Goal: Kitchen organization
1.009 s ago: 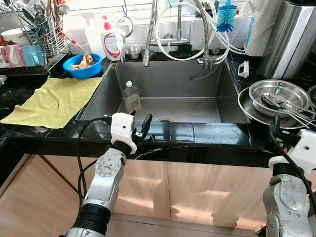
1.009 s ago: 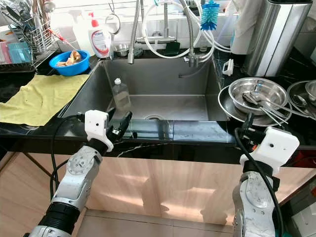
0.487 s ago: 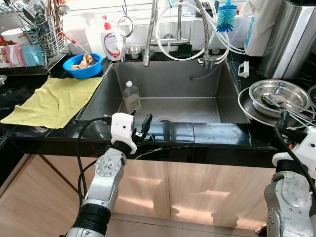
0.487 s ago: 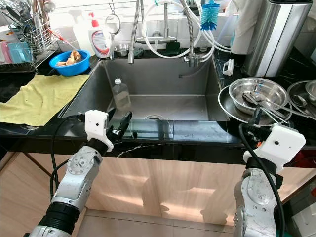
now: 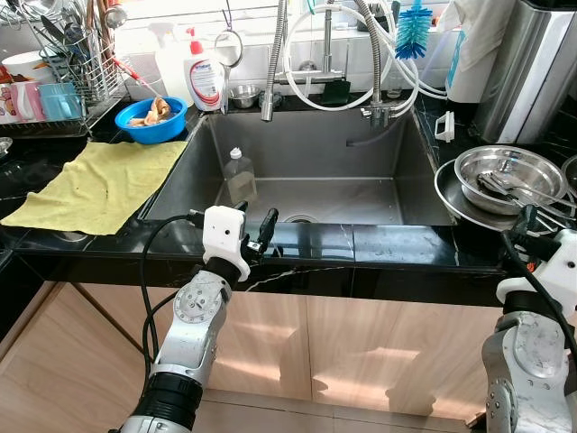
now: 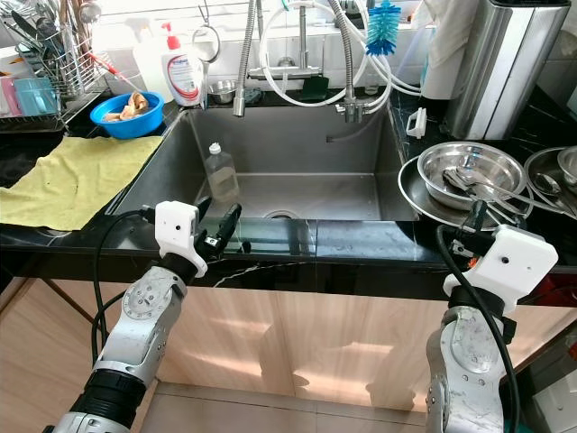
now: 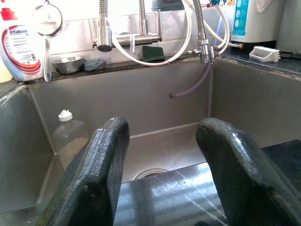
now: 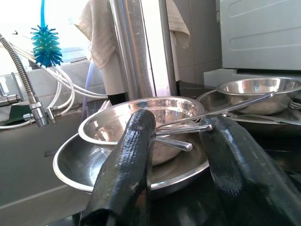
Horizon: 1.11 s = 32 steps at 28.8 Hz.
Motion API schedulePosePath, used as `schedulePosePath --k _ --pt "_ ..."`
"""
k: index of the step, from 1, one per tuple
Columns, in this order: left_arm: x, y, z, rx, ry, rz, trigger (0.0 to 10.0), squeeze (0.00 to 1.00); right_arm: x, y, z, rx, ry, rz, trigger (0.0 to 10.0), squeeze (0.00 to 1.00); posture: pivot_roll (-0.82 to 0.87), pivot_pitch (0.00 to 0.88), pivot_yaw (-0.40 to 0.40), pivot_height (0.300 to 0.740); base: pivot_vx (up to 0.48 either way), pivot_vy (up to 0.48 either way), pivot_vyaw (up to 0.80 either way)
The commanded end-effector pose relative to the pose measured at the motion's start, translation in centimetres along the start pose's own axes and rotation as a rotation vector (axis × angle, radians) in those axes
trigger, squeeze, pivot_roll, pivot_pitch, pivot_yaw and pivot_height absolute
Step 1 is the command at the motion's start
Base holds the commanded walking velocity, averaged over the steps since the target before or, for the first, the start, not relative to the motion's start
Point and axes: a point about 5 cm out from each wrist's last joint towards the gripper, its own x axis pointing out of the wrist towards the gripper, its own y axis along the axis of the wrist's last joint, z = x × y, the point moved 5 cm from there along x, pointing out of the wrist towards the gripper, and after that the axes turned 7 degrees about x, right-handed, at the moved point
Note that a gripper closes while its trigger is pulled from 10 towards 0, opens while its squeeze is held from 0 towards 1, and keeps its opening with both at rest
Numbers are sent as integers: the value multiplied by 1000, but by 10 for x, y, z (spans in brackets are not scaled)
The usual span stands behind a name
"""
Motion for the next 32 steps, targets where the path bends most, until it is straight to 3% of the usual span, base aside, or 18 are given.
schedulePosePath --k 1,27,28,29,30,31,32 --pt "2 2 0 14 -6 8 10000 0 2 1 -4 10 10 5 0 0 -171 0 103 740 0 0 0" --pt "3 2 0 9 -4 11 10000 0 7 12 -16 8 62 36 0 0 -171 0 102 740 0 0 0" --pt "3 3 0 9 -4 11 10000 0 7 13 -18 10 70 36 1176 0 -170 0 102 740 0 0 0" --pt "3 3 0 9 -3 11 10000 0 7 13 -19 12 76 35 5098 0 -170 0 102 740 0 0 0" --pt "3 3 -1 10 -2 12 10000 0 7 13 -20 13 81 35 5098 0 -170 0 102 740 0 0 0" --pt "2 3 -1 11 -2 12 10000 0 7 14 -22 13 88 35 10000 0 -170 0 102 740 0 0 0" --pt "3 3 -1 11 -2 11 10000 0 7 14 -23 13 92 36 10000 0 -169 0 101 740 0 0 0"
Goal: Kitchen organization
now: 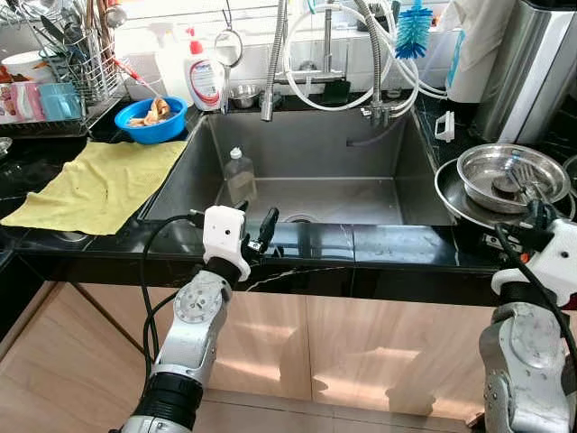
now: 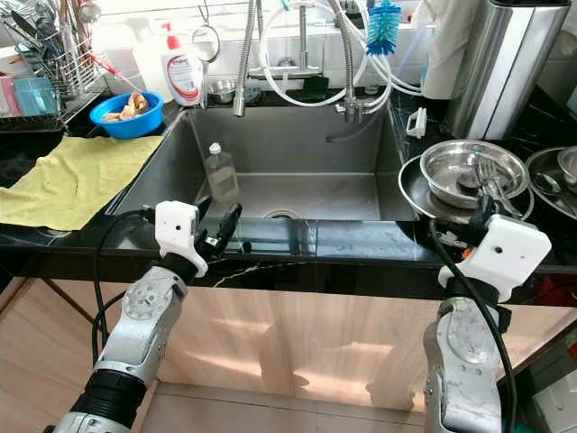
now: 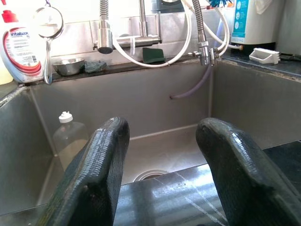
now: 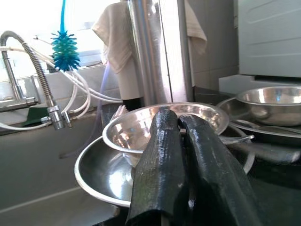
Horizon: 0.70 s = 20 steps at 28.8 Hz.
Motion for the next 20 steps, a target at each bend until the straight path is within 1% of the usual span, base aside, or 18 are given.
schedulePosePath --k 1,3,8,12,15,18,20 --pt "2 1 -1 11 -2 3 10000 0 2 11 -10 12 36 28 10000 0 -169 0 101 740 0 0 0" --pt "3 2 -2 12 0 3 10000 0 3 13 -14 22 58 31 10000 0 -170 0 101 740 0 0 0" --pt "3 2 -3 11 3 4 10000 0 4 18 -20 34 85 48 10000 0 -170 0 100 740 0 0 0" --pt "3 2 -3 9 7 5 10000 0 6 33 -27 53 116 90 10000 0 -170 0 99 740 0 0 0" --pt "3 2 -3 8 7 6 10000 0 8 38 -30 57 127 101 10000 0 -170 0 98 740 0 0 0" --pt "4 2 -3 6 11 10 10000 0 10 49 -41 71 184 126 10000 0 -169 0 97 740 0 0 0" --pt "4 3 -4 6 12 11 10000 0 11 52 -48 83 237 117 10000 0 -169 0 97 740 0 0 0"
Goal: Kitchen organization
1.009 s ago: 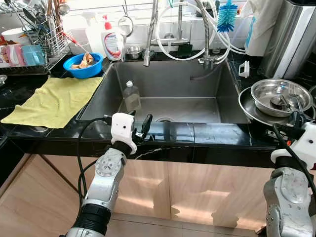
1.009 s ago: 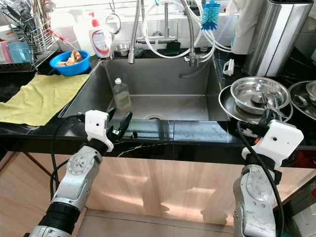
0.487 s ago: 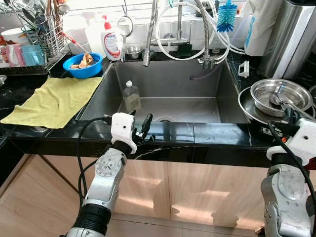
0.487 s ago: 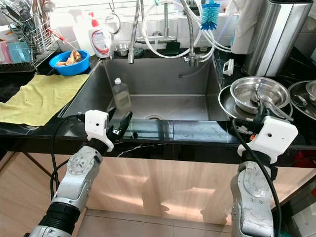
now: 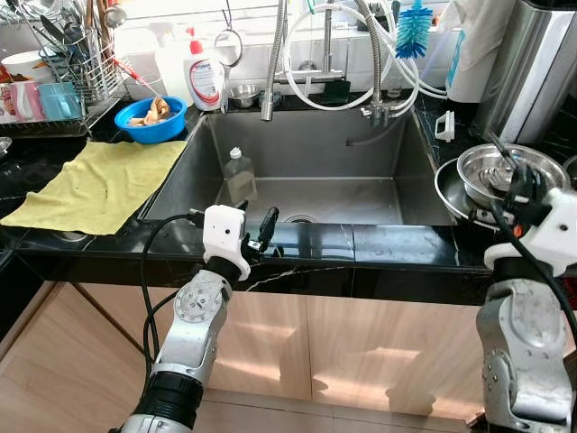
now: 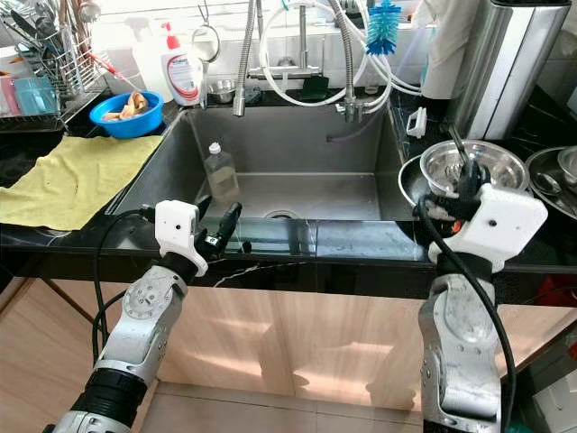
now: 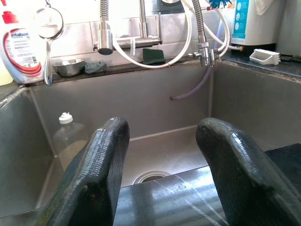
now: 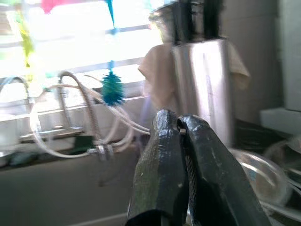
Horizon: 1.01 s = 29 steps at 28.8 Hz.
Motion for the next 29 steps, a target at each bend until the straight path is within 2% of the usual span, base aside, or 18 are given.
schedulePosePath --k 1,2,6,9,11,13,14,16,18,22,29 --pt "3 2 -3 7 9 8 10000 0 2 9 -12 23 57 17 10000 0 -173 0 97 740 0 0 0" --pt "3 2 -3 6 10 7 10000 0 4 4 -22 4 138 -32 10000 0 -174 0 97 740 0 0 0" --pt "4 2 -1 3 8 10 10000 0 10 -4 -40 -56 306 -94 10000 0 -175 0 97 740 0 0 0" --pt "5 2 -1 1 7 11 10000 0 18 -15 -50 -29 420 -163 10000 0 -177 0 96 740 0 0 0" --pt "5 2 0 0 6 11 10000 0 23 -29 -50 -47 441 -232 10000 0 -177 0 96 740 0 0 0" --pt "5 2 1 -1 4 10 10000 0 27 -47 -50 -116 475 -302 10000 0 -173 0 91 740 0 0 0" --pt "5 2 1 -2 5 9 10000 0 28 -61 -48 -97 490 -354 10000 0 -170 0 90 740 0 0 0" --pt "5 2 1 -2 6 9 10000 0 30 -72 -47 -77 491 -387 10000 0 -170 0 90 740 0 0 0" --pt "5 2 2 -3 4 11 10000 0 34 -90 -46 -89 490 -439 10000 0 -159 0 83 740 0 0 0" --pt "4 3 -1 -2 19 15 10000 0 38 -101 -52 -13 502 -473 10000 0 -148 0 73 740 0 0 0" --pt "1 2 -2 -3 27 12 10000 0 47 -105 -57 -20 526 -464 10000 0 -146 0 70 740 0 0 0"
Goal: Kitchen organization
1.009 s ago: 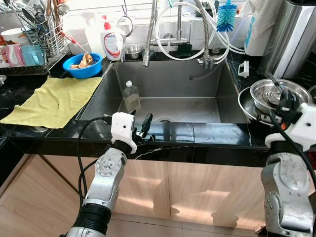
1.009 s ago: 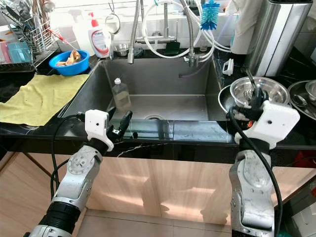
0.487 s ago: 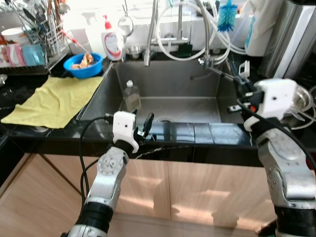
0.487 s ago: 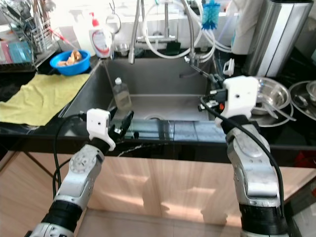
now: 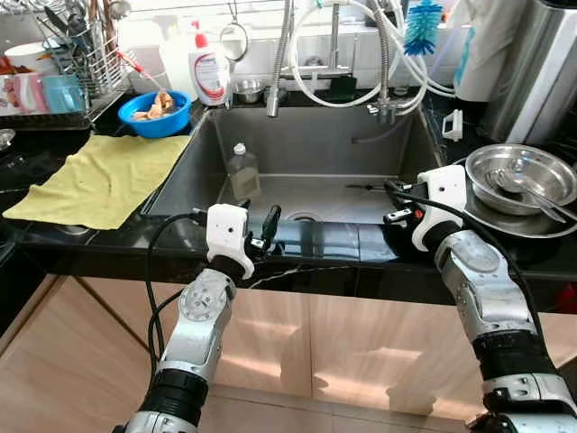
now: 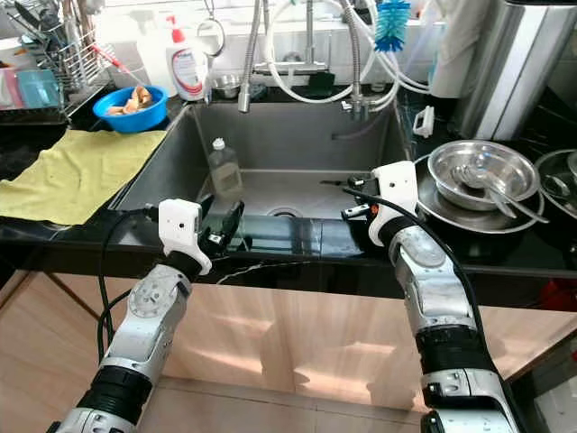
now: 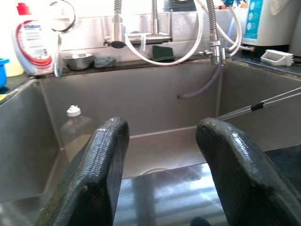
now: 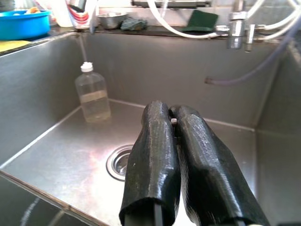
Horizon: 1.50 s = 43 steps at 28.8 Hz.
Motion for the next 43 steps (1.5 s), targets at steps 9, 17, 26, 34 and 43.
schedulePosePath --k 9,17,26,34,43 --pt "-2 1 -2 8 2 6 10000 0 7 8 2 -3 6 37 10000 282 -147 0 72 740 0 0 0" --pt "-4 0 -1 8 -7 3 10000 0 7 5 4 6 -18 53 10000 1000 -149 0 77 740 0 0 0" --pt "-6 -1 0 8 -17 -3 10000 0 6 6 2 -7 -35 76 10000 1000 -151 0 84 740 0 0 0" --pt "-5 -1 0 9 -19 -3 10000 0 -16 49 20 -80 -260 286 10000 0 -148 0 84 740 0 0 0" --pt "-5 -3 0 9 -20 -13 10000 0 -73 70 16 -126 -414 441 10000 0 -164 0 94 740 0 0 0"
